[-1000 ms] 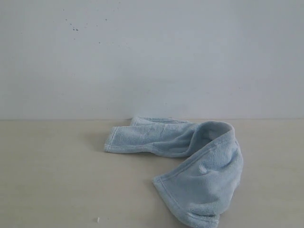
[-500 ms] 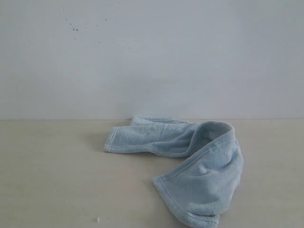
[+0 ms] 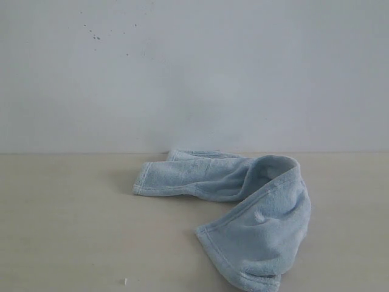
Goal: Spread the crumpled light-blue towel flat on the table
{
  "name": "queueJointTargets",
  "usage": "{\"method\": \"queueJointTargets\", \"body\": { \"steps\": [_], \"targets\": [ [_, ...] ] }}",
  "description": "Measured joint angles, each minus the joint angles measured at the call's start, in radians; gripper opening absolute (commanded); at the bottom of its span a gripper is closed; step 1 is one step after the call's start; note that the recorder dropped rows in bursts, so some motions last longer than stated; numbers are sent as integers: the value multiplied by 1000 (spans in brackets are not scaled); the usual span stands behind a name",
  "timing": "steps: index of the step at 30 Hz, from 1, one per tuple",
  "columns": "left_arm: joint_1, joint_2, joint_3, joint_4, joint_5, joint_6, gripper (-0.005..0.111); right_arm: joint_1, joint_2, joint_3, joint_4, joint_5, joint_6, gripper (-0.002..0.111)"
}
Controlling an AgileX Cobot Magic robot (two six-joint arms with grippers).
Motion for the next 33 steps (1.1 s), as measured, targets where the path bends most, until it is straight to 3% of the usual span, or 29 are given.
{"method": "queueJointTargets", "body": {
  "steps": [4,6,11,19,24,33],
  "targets": [
    [0,319,-92,-310,92,404,4,0,0,0,0,0,0,0],
    [0,450,-115,-367,92,504,4,0,0,0,0,0,0,0],
    [0,577,-124,-442,85,632,4,0,0,0,0,0,0,0],
    [0,598,-126,-477,85,686,4,0,0,0,9,-11,24,0],
    [0,598,-126,-477,85,688,4,0,0,0,73,-137,245,0],
    [0,598,-126,-477,79,690,4,0,0,-2,74,-382,476,0]
  ]
}}
